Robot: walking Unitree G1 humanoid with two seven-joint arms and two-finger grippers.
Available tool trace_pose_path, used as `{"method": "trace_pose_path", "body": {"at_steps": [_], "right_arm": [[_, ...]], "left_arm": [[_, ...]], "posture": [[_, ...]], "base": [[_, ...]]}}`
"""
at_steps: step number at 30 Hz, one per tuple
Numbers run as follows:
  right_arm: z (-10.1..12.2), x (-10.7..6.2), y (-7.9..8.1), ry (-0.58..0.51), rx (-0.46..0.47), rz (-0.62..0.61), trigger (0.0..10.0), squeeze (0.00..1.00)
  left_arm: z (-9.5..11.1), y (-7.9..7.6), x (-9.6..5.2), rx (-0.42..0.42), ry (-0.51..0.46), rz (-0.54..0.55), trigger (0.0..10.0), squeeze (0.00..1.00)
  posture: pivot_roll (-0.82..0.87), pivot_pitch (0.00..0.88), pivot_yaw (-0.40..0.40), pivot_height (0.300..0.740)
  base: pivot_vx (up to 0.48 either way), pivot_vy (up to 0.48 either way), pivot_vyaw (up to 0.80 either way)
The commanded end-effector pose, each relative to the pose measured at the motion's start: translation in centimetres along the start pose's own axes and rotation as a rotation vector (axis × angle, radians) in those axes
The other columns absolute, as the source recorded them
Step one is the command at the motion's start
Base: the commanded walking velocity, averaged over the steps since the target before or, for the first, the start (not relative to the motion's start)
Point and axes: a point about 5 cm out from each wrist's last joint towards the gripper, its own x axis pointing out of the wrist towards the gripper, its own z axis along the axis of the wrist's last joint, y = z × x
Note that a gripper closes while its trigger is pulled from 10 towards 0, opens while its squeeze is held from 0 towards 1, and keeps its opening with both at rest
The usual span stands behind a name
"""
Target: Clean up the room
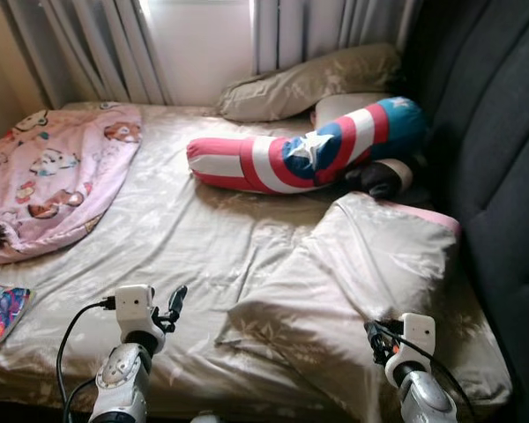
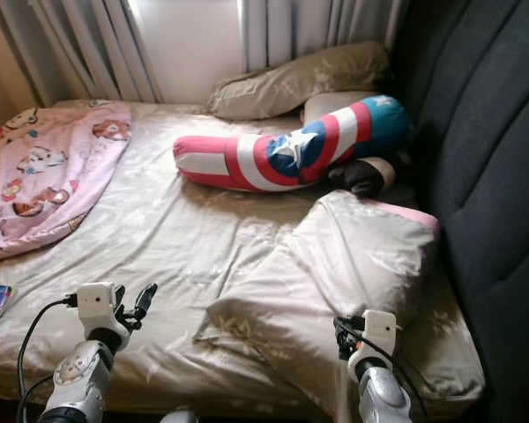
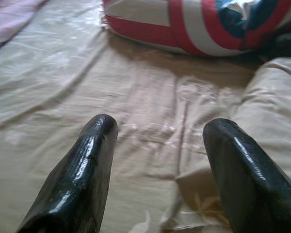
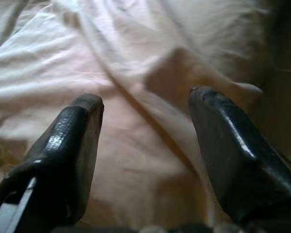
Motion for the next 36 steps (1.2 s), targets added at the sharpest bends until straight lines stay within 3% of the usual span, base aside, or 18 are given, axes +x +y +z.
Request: {"method": "trace_pose_path", "body": {"at_steps": [1,9,17,27,34,35,36], "right_arm": [[0.6,0.3,-0.2,-0.005,-0.002,-0.008,10.0,0.0],[0.3,0.3,0.4,-0.004,0.061,-0.022,10.0,0.0],[0.2,0.4,0.6,0.004,0.073,-0.021,10.0,0.0],[0.8,0.5,0.0,-0.022,0.103,-0.073,10.0,0.0],[1.2,0.5,-0.8,-0.045,0.156,-0.145,10.0,0.0],[1.1,0.4,-1.0,-0.047,0.173,-0.159,10.0,0.63],[1.0,0.4,-1.1,-0.042,0.17,-0.167,10.0,0.63]], "left_arm": [[0.4,-0.1,0.3,-0.003,-0.009,-0.005,10.0,0.0],[0.4,0.1,0.4,-0.003,0.0,-0.006,10.0,0.0],[0.8,0.2,0.6,0.001,-0.006,-0.006,10.0,0.0],[0.8,0.2,0.7,0.01,0.012,-0.019,10.0,0.0],[0.8,0.8,0.4,0.017,0.013,-0.016,10.0,0.0],[0.8,0.9,0.4,0.02,0.013,-0.013,10.0,0.0],[0.8,1.0,0.3,0.022,0.014,-0.011,10.0,0.0]], "posture": [[0.05,0.0,-0.001,0.661],[0.05,0.0,0.012,0.661],[0.05,0.0,0.022,0.661],[0.04,0.0,0.031,0.661],[0.05,0.0,0.03,0.661],[0.05,0.0,0.03,0.661],[0.06,0.0,0.03,0.661]], "base": [[0.0,0.0,0.0],[0.0,0.0,0.0],[0.316,0.0,0.0],[0.353,0.0,0.0],[0.0,0.0,0.0],[0.0,0.0,0.0],[0.0,0.0,0.0]]}}
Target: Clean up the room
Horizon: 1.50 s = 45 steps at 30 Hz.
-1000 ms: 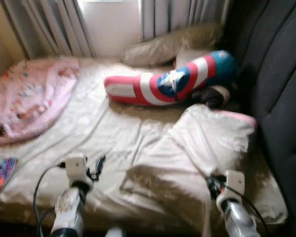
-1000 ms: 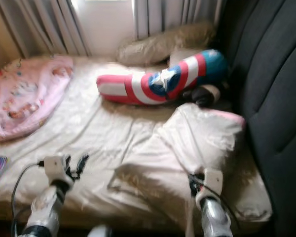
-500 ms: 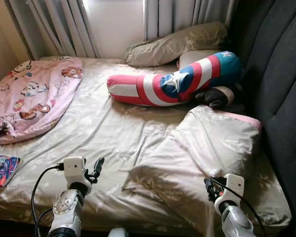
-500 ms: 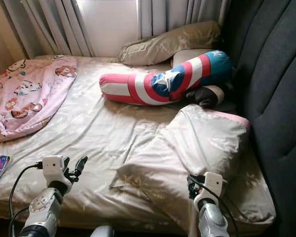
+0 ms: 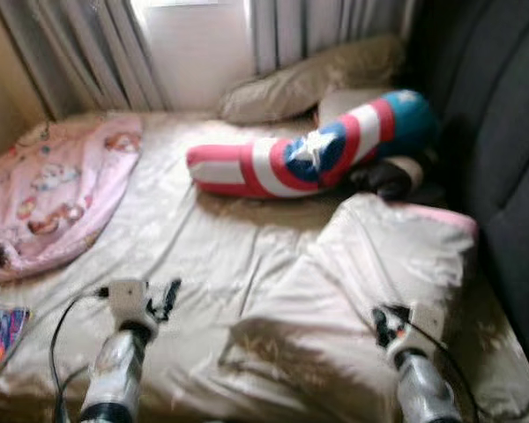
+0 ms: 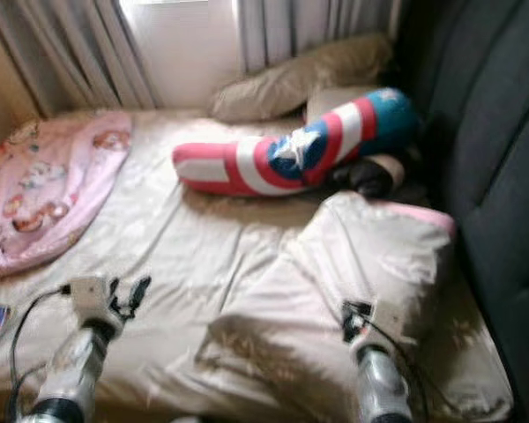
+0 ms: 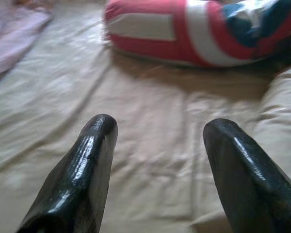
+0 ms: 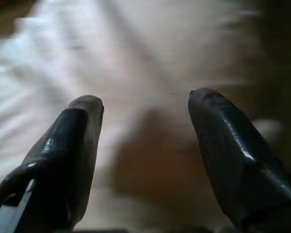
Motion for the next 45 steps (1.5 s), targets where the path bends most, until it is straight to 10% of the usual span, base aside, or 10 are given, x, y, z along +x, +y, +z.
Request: {"method": "trace_pose_path", "body": {"at_steps": [1,27,29,30,45], "right_arm": [[-0.4,-0.1,0.2,0.013,0.012,-0.016,10.0,1.0],[-4.2,-1.8,-0.9,0.201,0.067,0.065,10.0,1.0],[-4.3,-1.8,-0.4,0.22,0.078,0.091,10.0,0.51],[-4.5,-1.7,-0.2,0.238,0.058,0.101,10.0,0.0],[-5.9,-2.1,2.0,0.347,-0.015,0.146,10.0,0.0]], "left_arm": [[-0.7,1.1,-0.8,0.009,0.036,0.024,10.0,0.0],[-0.2,1.4,-0.9,0.042,0.03,0.004,10.0,0.0],[0.6,1.4,-0.8,0.063,0.002,-0.016,10.0,0.0],[1.3,1.4,-0.6,0.068,-0.026,-0.021,10.0,0.0],[3.1,1.1,-2.2,0.102,-0.064,-0.06,10.0,0.0]], "posture": [[0.06,0.0,0.03,0.661],[0.09,0.0,0.047,0.661],[0.1,0.0,0.052,0.661],[0.12,0.0,0.055,0.661],[0.19,0.139,0.073,0.661]], "base": [[0.0,0.0,0.0],[0.0,0.0,0.0],[0.0,0.0,0.0],[0.0,0.0,0.0],[0.0,0.0,0.0]]}}
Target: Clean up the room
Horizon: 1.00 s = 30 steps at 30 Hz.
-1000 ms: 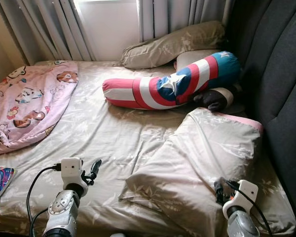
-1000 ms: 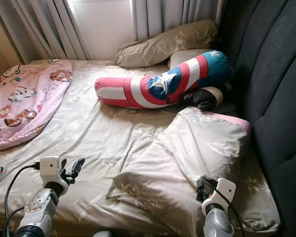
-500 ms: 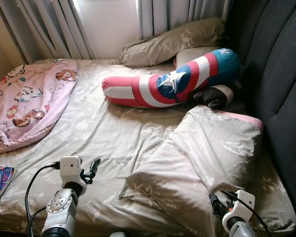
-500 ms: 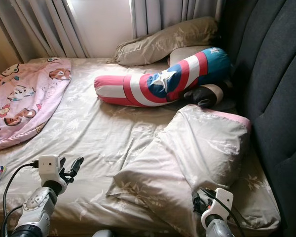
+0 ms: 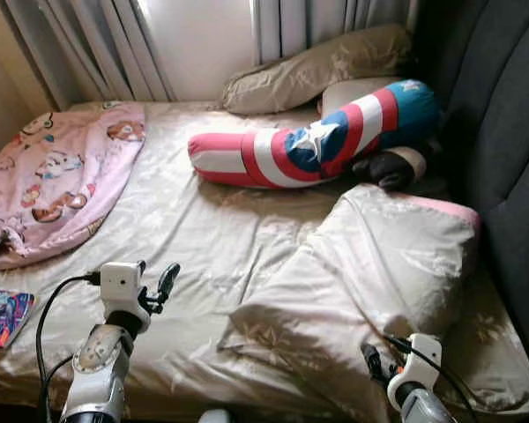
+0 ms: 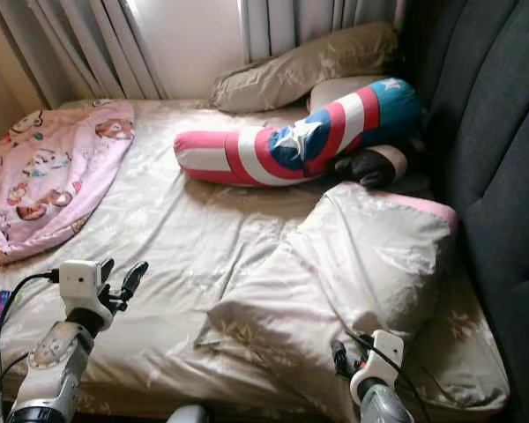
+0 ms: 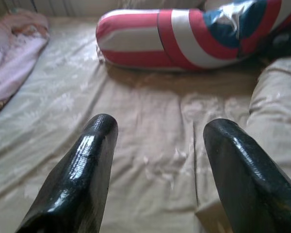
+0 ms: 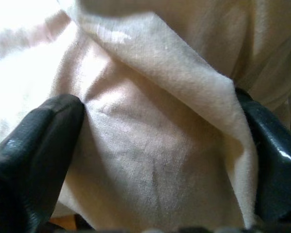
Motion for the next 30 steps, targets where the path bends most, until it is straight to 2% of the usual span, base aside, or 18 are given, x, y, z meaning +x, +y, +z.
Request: {"method": "trace_pose_path", "body": {"at_steps": [1,4,6,7,8,9,13,19,30], "right_arm": [[-1.8,-0.1,1.3,0.087,-0.004,0.034,10.0,0.0],[-1.9,-0.1,1.4,0.093,-0.003,0.044,10.0,0.0],[-2.3,-0.2,1.3,0.1,-0.008,0.051,10.0,0.0],[-2.3,-0.3,1.3,0.101,-0.008,0.05,6.4,0.0],[-2.4,-0.3,1.3,0.101,-0.008,0.05,6.4,0.0],[-2.5,-0.3,1.3,0.103,-0.01,0.056,0.0,0.0],[-3.2,-0.6,1.5,0.11,-0.007,0.069,0.0,0.0],[-3.7,-0.7,2.1,0.116,0.039,0.106,0.0,0.0],[-4.2,-0.8,2.6,0.113,0.087,0.136,0.0,0.0]], "left_arm": [[-0.1,0.1,-0.7,-0.006,0.018,0.01,10.0,0.0],[-0.2,0.0,-1.1,-0.011,0.02,0.013,10.0,0.0],[-0.2,-0.2,-2.3,-0.02,0.035,0.02,10.0,0.0],[-0.2,-0.2,-2.6,-0.021,0.037,0.021,10.0,0.0],[-0.2,-0.2,-2.7,-0.021,0.038,0.021,10.0,0.0],[-0.2,-0.2,-2.9,-0.016,0.044,0.019,10.0,0.0],[0.0,-0.3,-3.6,-0.013,0.056,0.016,10.0,0.0],[0.5,-0.3,-3.8,-0.011,0.058,0.015,10.0,0.0],[1.0,-0.7,-3.3,-0.014,0.061,0.016,10.0,0.0]], "posture": [[0.2,0.147,0.072,0.661],[0.2,0.155,0.072,0.661],[0.21,0.187,0.07,0.661],[0.21,0.193,0.069,0.661],[0.21,0.195,0.068,0.661],[0.21,0.201,0.068,0.661],[0.21,0.217,0.062,0.661],[0.21,0.221,0.061,0.661],[0.19,0.202,0.054,0.661]], "base": [[0.0,0.0,0.0],[0.0,0.0,0.0],[0.0,0.0,0.0],[0.0,0.0,0.0],[0.0,0.0,0.0],[0.0,0.0,0.0],[0.0,0.0,0.0],[0.0,0.0,0.0],[0.0,0.0,0.0]]}}
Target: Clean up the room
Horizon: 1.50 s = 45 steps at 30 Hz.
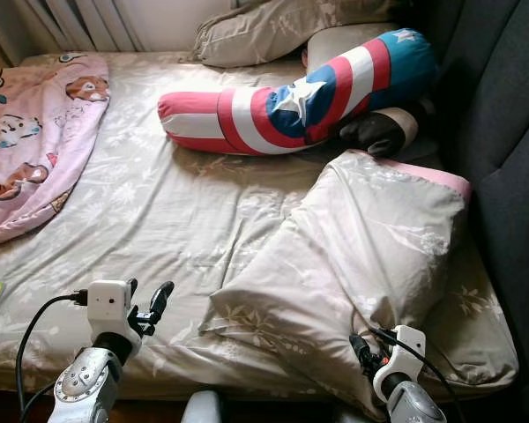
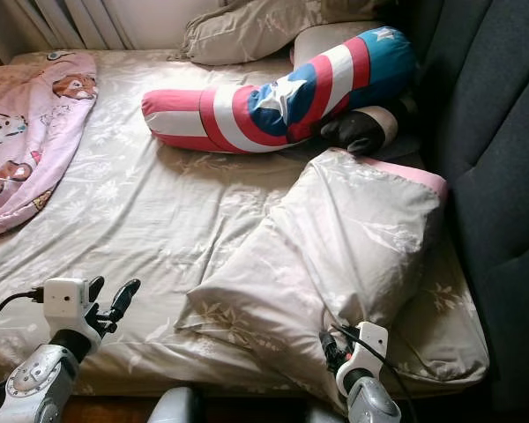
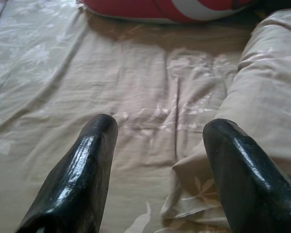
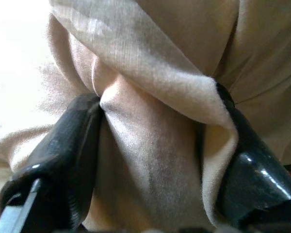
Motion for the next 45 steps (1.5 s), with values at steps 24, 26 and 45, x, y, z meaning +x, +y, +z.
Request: {"method": "trace_pose_path", "body": {"at_steps": [24,26,45], "right_arm": [[-2.8,-1.2,-1.9,0.132,0.04,-0.127,0.0,0.0],[-2.4,-1.1,-2.2,0.123,0.037,-0.15,0.0,0.0],[10.8,-4.9,-13.1,-0.233,-0.108,-0.607,0.0,0.0]], "left_arm": [[-0.3,0.1,2.2,-0.022,-0.008,0.04,10.0,0.0],[-0.3,0.1,2.4,-0.016,-0.011,0.038,10.0,0.0],[-1.5,1.0,2.8,-0.029,-0.004,0.089,10.0,0.0]], "posture": [[0.13,0.041,0.025,0.661],[0.12,0.034,0.022,0.661],[0.03,0.0,0.016,0.661]], "base": [[0.0,0.0,0.0],[0.0,0.0,0.0],[0.0,0.0,0.0]]}}
